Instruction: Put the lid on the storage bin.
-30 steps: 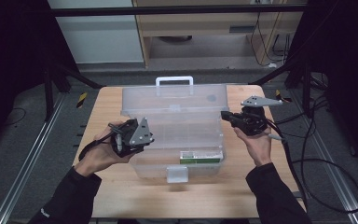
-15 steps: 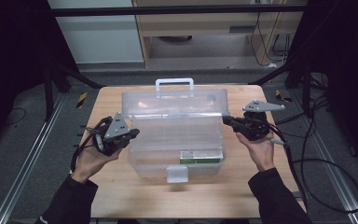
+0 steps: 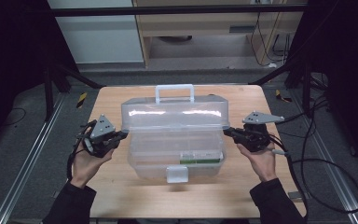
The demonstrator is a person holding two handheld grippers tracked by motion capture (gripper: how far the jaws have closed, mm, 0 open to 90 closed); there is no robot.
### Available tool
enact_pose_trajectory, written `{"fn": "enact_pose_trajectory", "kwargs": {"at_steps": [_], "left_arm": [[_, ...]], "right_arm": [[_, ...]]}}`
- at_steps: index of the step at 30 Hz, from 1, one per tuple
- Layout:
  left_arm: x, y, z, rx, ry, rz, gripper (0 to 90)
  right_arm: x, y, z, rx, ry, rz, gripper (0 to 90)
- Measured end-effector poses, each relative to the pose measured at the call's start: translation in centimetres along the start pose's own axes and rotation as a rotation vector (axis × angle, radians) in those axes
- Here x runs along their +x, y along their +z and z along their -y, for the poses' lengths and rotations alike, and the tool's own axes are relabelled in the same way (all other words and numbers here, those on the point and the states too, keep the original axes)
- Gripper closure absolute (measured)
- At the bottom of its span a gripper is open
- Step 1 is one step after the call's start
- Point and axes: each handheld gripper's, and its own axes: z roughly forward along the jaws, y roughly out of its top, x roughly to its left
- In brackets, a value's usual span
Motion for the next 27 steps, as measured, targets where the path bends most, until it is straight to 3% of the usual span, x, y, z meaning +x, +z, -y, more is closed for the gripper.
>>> {"fn": "enact_pose_trajectory", "kwargs": {"at_steps": [4, 14, 27], "left_arm": [[-0.2, 0.1, 0.7, -0.003, -0.013, 0.000, 89.5], [-0.2, 0.4, 2.3, 0.019, -0.045, 0.011, 89.5], [-1.0, 0.8, 3.4, 0.026, -0.036, 0.017, 89.5]], "right_arm": [[0.3, -0.1, 0.6, -0.004, 0.002, 0.001, 90.0], [0.5, -0.1, 2.3, 0.021, -0.004, 0.064, 90.0], [1.1, -0.2, 3.3, 0.060, -0.048, 0.108, 90.0]]}}
